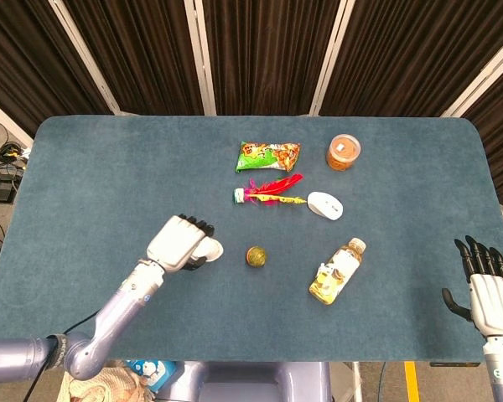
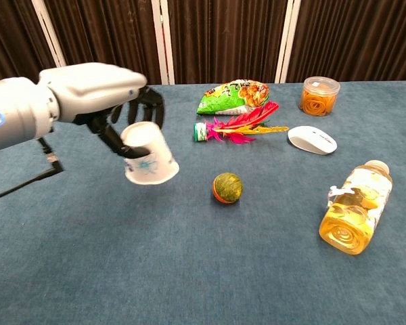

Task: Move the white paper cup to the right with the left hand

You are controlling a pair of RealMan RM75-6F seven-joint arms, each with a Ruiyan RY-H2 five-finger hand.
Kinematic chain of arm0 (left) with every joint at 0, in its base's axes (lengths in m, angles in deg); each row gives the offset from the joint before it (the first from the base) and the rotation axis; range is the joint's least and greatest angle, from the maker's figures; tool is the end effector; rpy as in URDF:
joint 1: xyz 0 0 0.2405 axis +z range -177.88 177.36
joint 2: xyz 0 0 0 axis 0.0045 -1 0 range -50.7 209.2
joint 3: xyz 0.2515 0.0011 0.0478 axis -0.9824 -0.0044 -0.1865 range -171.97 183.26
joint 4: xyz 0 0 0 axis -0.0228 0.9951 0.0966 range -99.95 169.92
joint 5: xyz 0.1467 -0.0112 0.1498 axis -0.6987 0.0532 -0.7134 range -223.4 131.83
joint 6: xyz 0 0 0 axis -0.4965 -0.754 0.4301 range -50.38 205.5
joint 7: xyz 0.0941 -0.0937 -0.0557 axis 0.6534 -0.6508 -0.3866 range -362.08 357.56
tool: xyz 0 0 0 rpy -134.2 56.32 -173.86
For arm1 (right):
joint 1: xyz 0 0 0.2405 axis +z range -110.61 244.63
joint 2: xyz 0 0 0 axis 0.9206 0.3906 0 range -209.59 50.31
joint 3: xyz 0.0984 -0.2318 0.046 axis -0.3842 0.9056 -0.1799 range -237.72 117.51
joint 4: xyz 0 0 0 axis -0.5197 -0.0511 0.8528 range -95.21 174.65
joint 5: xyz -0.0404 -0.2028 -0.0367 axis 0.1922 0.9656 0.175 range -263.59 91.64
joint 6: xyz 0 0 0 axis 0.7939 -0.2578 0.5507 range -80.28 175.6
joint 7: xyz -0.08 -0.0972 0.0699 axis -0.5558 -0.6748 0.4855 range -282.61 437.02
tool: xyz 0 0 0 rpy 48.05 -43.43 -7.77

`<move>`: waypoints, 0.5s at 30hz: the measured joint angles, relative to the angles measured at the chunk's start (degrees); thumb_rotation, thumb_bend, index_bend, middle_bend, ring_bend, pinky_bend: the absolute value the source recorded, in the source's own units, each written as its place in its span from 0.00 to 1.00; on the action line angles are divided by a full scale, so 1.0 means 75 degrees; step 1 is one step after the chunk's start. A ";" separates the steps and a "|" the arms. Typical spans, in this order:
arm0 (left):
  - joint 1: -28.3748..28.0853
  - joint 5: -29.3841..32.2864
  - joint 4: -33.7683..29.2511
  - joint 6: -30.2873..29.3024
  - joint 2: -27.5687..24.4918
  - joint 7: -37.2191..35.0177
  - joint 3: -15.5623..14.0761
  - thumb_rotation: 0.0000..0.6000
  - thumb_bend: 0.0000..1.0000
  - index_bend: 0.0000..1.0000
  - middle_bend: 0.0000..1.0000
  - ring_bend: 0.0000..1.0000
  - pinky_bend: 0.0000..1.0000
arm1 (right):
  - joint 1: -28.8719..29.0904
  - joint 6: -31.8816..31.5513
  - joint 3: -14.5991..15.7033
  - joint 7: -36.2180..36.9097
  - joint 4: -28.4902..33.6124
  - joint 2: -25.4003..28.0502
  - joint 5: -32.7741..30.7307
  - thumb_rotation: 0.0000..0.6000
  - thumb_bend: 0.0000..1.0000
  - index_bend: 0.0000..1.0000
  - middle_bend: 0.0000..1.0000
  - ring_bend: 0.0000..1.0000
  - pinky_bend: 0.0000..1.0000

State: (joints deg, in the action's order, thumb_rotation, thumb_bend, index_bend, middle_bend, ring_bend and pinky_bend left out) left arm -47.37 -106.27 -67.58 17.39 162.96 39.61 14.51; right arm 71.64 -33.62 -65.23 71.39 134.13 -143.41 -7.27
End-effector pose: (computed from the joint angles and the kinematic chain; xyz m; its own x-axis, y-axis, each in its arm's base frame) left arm -0.0811 0.3104 0.0020 0.6186 0.1168 0.7770 0.6936 -0.5457 -0.4702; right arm -0.3217 -0.1865 0.1608 0.4401 -0.0437 0.8969 -0.8902 0.1098 0.4421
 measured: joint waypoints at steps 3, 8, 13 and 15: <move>-0.0146 -0.0038 0.0104 0.0014 0.0195 -0.0020 0.0115 1.00 0.33 0.37 0.46 0.39 0.47 | -0.0002 0.0024 -0.0009 0.0054 0.0015 0.0013 -0.0039 1.00 0.35 0.00 0.00 0.00 0.03; -0.0528 0.0067 0.0428 0.0105 0.0775 0.0098 0.0344 1.00 0.33 0.36 0.44 0.38 0.47 | 0.0007 0.0067 0.0001 0.0114 0.0040 0.0036 -0.0032 1.00 0.35 0.00 0.00 0.00 0.03; -0.0961 0.0327 0.0856 0.0143 0.1454 0.0415 0.0521 1.00 0.33 0.36 0.44 0.38 0.47 | 0.0006 0.0089 -0.0012 0.0240 0.0044 0.0060 -0.0055 1.00 0.35 0.00 0.00 0.00 0.03; -0.1096 0.0401 0.0937 0.0163 0.1634 0.0520 0.0551 1.00 0.33 0.36 0.44 0.38 0.47 | 0.0008 0.0122 -0.0021 0.0301 0.0051 0.0077 -0.0096 1.00 0.35 0.00 0.00 0.00 0.03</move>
State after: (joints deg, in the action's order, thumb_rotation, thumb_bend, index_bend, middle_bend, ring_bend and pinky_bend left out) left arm -55.59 -103.26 -60.56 18.61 175.21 43.51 18.64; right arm 71.70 -32.70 -65.39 73.65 134.51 -142.84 -7.99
